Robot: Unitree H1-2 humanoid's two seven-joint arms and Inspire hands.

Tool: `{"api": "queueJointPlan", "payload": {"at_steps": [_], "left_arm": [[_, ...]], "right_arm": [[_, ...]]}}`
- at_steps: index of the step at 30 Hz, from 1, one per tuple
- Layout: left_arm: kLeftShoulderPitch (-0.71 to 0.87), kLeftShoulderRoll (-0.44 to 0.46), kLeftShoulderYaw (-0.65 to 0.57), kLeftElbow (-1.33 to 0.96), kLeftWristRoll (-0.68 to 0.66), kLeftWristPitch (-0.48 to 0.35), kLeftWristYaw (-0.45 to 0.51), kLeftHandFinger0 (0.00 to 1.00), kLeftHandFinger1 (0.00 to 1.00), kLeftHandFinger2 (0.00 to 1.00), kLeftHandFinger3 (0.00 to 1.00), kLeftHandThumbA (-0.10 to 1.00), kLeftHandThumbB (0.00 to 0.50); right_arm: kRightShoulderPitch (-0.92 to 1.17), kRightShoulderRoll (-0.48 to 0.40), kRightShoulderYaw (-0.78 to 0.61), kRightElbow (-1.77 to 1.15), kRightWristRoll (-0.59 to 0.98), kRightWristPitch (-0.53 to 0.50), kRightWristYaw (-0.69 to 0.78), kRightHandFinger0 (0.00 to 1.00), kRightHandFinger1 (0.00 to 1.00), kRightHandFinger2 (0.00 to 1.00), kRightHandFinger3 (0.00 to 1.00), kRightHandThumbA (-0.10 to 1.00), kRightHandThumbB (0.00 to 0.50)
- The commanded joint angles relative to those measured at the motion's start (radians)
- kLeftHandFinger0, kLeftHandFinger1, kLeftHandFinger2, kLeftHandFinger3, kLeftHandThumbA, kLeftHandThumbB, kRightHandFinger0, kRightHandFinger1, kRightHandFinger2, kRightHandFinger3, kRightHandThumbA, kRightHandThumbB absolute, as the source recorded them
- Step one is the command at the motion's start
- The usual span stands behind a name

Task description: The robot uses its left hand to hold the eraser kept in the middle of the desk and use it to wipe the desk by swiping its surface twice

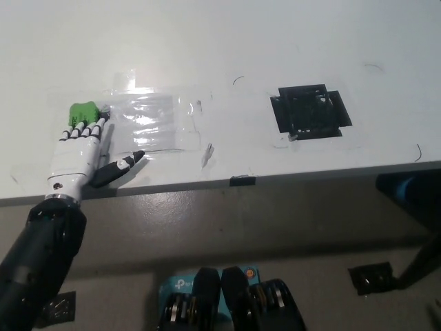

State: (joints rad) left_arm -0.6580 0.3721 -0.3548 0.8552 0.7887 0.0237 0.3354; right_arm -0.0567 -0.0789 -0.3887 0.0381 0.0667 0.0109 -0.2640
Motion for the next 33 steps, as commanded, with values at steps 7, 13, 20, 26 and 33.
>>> {"api": "queueJointPlan", "payload": {"at_steps": [7, 13, 20, 26, 33], "left_arm": [[-0.026, 0.044, 0.072, -0.114, -0.12, -0.02, -0.114, 1.0, 1.0, 1.0, 1.0, 1.0, 0.372], [-0.14, 0.064, 0.15, -0.245, -0.171, -0.046, -0.122, 1.0, 1.0, 1.0, 1.0, 1.0, 0.417], [-0.23, 0.112, 0.179, -0.515, -0.146, 0.06, -0.248, 1.0, 1.0, 1.0, 1.0, 1.0, 0.364], [-0.119, 0.078, 0.245, -0.8, -0.191, 0.088, -0.274, 1.0, 1.0, 1.0, 1.0, 1.0, 0.386], [0.231, -0.071, 0.316, -1.169, -0.265, 0.123, -0.233, 1.0, 1.0, 1.0, 1.0, 1.0, 0.469]], "right_arm": [[0.002, -0.032, -0.009, -0.038, -0.014, -0.038, -0.007, 1.0, 1.0, 1.0, 1.0, 1.0, 0.117], [0.007, -0.038, -0.007, -0.044, -0.007, -0.023, 0.003, 1.0, 1.0, 1.0, 1.0, 1.0, 0.117], [0.013, -0.044, -0.008, -0.063, 0.005, -0.006, 0.011, 1.0, 1.0, 1.0, 1.0, 1.0, 0.125], [0.009, -0.054, -0.009, -0.055, 0.012, -0.008, 0.017, 1.0, 1.0, 1.0, 1.0, 1.0, 0.108], [0.004, -0.07, -0.006, -0.061, 0.009, 0.005, 0.022, 1.0, 1.0, 1.0, 1.0, 1.0, 0.098]]}}
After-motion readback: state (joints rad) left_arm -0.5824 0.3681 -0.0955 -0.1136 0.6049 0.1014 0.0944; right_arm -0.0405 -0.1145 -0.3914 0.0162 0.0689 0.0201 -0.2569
